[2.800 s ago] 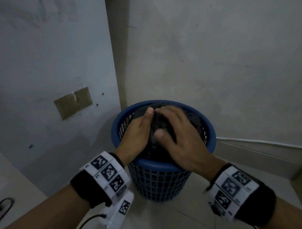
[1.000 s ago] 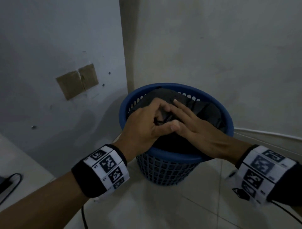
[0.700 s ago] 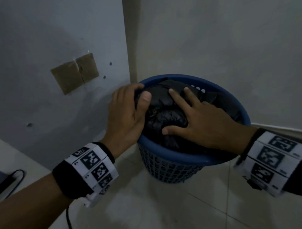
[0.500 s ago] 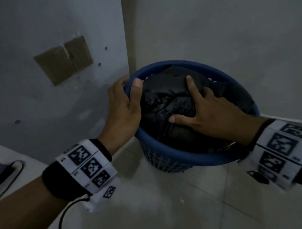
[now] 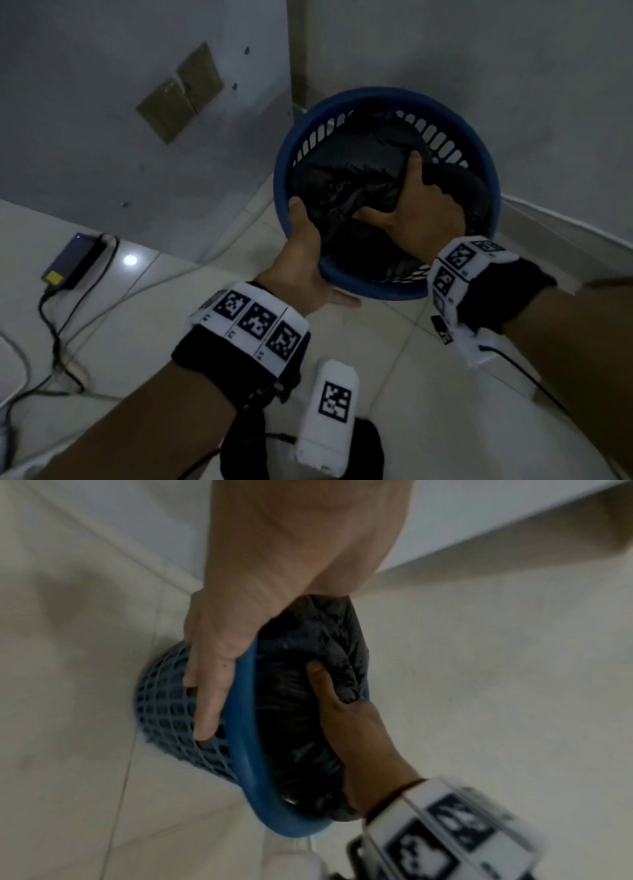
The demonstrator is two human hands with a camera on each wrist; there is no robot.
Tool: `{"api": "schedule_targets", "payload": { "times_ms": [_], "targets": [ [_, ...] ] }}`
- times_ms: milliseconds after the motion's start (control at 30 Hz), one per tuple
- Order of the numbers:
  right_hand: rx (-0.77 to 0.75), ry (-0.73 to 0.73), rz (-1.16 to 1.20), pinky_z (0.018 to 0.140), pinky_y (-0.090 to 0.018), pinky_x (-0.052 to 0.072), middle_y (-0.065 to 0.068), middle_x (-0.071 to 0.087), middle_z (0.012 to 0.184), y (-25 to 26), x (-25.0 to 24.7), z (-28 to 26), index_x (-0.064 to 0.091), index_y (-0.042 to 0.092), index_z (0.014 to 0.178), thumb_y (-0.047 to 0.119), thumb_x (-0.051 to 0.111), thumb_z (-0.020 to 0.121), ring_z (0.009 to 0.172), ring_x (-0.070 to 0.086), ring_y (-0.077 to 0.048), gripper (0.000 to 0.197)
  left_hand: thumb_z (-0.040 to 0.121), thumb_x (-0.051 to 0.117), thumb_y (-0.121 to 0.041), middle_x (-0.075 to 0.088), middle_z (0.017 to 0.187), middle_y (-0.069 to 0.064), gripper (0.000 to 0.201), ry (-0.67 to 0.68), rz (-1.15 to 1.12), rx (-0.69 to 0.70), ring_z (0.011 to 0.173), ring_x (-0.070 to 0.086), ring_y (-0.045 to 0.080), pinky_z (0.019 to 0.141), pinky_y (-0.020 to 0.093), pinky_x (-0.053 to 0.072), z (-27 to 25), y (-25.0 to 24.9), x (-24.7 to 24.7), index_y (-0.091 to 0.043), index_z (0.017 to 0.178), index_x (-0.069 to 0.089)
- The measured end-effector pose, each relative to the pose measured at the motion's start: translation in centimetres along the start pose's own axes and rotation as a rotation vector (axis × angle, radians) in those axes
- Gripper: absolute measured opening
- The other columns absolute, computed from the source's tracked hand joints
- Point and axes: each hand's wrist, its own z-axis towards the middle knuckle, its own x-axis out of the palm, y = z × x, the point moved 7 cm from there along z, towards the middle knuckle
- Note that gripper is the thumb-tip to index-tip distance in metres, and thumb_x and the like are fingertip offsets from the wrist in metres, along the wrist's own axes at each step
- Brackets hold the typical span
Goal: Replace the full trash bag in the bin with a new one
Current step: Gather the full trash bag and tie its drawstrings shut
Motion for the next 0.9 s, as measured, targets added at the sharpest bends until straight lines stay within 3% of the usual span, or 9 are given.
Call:
{"api": "schedule_targets", "payload": {
  "times_ms": [100, 300, 400, 500, 600, 667, 700, 800, 900],
  "targets": [
    [0.029, 0.008, 0.12, 0.088, -0.041, 0.051, -0.011, 0.056, 0.132, -0.1, 0.0, -0.1, 0.022, 0.014, 0.144, 0.076, 0.065, 0.064, 0.108, 0.06, -0.031, 0.11, 0.07, 0.018, -0.091, 0.041, 0.149, 0.011, 0.099, 0.08, -0.085, -0.025, 0.131, 0.041, 0.037, 0.104, 0.073, 0.022, -0.2, 0.0, 0.6, -0.03, 0.147, 0.034],
    [-0.005, 0.074, 0.071, 0.075, -0.031, 0.043, -0.011, 0.06, 0.123, 0.1, -1.0, 0.9, 0.042, 0.014, 0.129, 0.076, 0.064, 0.067, 0.104, 0.061, -0.03, 0.089, 0.064, 0.009, -0.094, 0.042, 0.147, 0.01, 0.105, 0.097, -0.12, -0.031, 0.128, 0.041, 0.039, 0.102, 0.076, 0.016, 0.0, -0.3, 0.4, -0.032, 0.143, 0.04],
    [-0.066, 0.033, 0.091, 0.069, -0.028, 0.04, -0.01, 0.065, 0.109, -0.1, -1.5, 1.3, 0.056, 0.014, 0.113, 0.066, 0.065, 0.075, 0.093, 0.062, -0.028, 0.065, 0.067, 0.015, -0.093, 0.051, 0.14, 0.01, 0.102, 0.078, -0.135, -0.015, 0.115, 0.051, 0.034, 0.102, 0.067, 0.029, -0.1, -0.5, 0.8, -0.029, 0.141, 0.044],
    [-0.083, 0.026, 0.149, 0.072, -0.028, 0.044, -0.007, 0.067, 0.106, -0.2, -1.6, 1.5, 0.063, 0.018, 0.108, 0.062, 0.062, 0.079, 0.091, 0.062, -0.026, 0.053, 0.076, 0.019, -0.086, 0.056, 0.13, 0.006, 0.094, 0.081, -0.2, 0.107, 0.1, 0.059, 0.026, 0.082, 0.045, 0.05, 0.2, -1.8, 0.7, -0.024, 0.143, 0.042],
    [-0.076, 0.026, 0.251, 0.075, -0.031, 0.05, -0.005, 0.069, 0.099, 0.2, -1.8, 1.4, 0.067, 0.019, 0.102, 0.066, 0.061, 0.073, 0.088, 0.062, -0.022, 0.056, 0.06, 0.038, -0.094, 0.05, 0.143, 0.011, 0.11, 0.039, -0.245, 0.205, 0.119, 0.056, 0.029, 0.103, 0.05, 0.043, 0.0, -3.4, 0.0, -0.027, 0.146, 0.038],
    [-0.099, 0.004, 0.295, 0.074, -0.036, 0.054, -0.004, 0.07, 0.094, 1.1, -2.4, 0.7, 0.068, 0.018, 0.098, 0.073, 0.056, 0.065, 0.084, 0.064, -0.022, 0.065, 0.042, 0.054, -0.094, 0.052, 0.141, 0.011, 0.124, 0.04, -0.285, 0.229, 0.121, 0.056, 0.032, 0.107, 0.055, 0.039, 1.1, -3.1, -0.5, -0.028, 0.146, 0.039],
    [-0.128, 0.003, 0.284, 0.073, -0.036, 0.055, -0.005, 0.07, 0.093, 1.8, -2.7, 0.0, 0.068, 0.016, 0.097, 0.072, 0.06, 0.066, 0.082, 0.064, -0.022, 0.065, 0.042, 0.058, -0.092, 0.053, 0.14, 0.011, 0.124, 0.044, -0.295, 0.242, 0.121, 0.056, 0.032, 0.106, 0.056, 0.039, 1.1, -3.1, -0.5, -0.028, 0.146, 0.039],
    [-0.299, 0.047, 0.165, 0.067, -0.033, 0.053, -0.009, 0.07, 0.088, 4.4, -2.5, -2.7, 0.068, 0.009, 0.092, 0.059, 0.071, 0.074, 0.076, 0.064, -0.022, 0.054, 0.069, 0.053, -0.081, 0.051, 0.142, 0.012, 0.096, 0.055, -0.332, 0.359, 0.125, 0.054, 0.031, 0.108, 0.054, 0.038, -0.8, -3.9, 0.3, -0.025, 0.146, 0.038],
    [-0.397, 0.033, 0.175, 0.065, -0.034, 0.053, -0.006, 0.071, 0.084, 6.0, -4.7, -4.0, 0.068, 0.011, 0.09, 0.069, 0.06, 0.07, 0.073, 0.065, -0.022, 0.062, 0.088, 0.033, -0.071, 0.06, 0.132, 0.011, 0.072, 0.041, -0.423, 0.418, 0.118, 0.06, 0.028, 0.104, 0.048, 0.043, -0.8, -4.1, -0.2, -0.02, 0.136, 0.051]
  ]
}}
